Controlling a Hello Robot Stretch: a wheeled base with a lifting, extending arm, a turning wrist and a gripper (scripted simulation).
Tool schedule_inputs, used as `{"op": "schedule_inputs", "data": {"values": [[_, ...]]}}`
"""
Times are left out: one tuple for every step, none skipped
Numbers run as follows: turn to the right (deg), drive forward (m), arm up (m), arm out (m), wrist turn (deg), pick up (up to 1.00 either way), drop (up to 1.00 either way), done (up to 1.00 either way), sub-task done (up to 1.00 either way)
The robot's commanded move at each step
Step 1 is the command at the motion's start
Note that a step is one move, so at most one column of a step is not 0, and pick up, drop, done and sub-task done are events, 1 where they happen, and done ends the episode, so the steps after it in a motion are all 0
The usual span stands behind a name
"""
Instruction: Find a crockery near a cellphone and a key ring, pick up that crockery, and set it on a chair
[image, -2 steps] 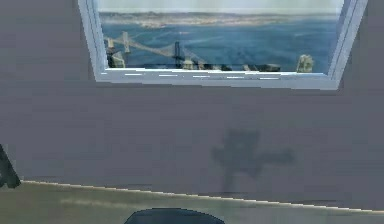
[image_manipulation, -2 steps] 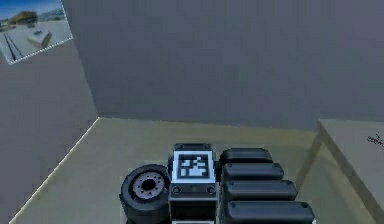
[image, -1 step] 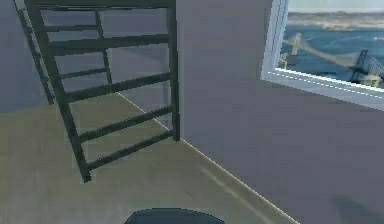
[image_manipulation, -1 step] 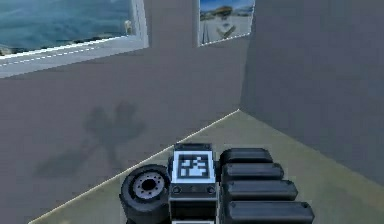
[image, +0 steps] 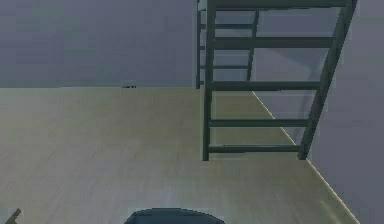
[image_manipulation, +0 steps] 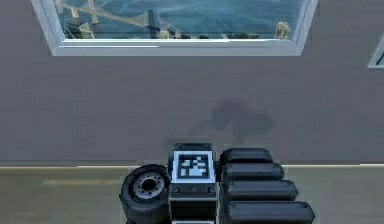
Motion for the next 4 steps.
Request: {"op": "schedule_inputs", "data": {"values": [[0.0, 0.05, 0.00, 0.00, 0.0, 0.00, 0.00, 0.00, 0.00], [45.0, 0.00, 0.00, 0.00, 0.0, 0.00, 0.00, 0.00, 0.00], [15.0, 0.00, 0.00, 0.00, 0.0, 0.00, 0.00, 0.00, 0.00], [-45.0, 0.00, 0.00, 0.00, 0.0, 0.00, 0.00, 0.00, 0.00]]}}
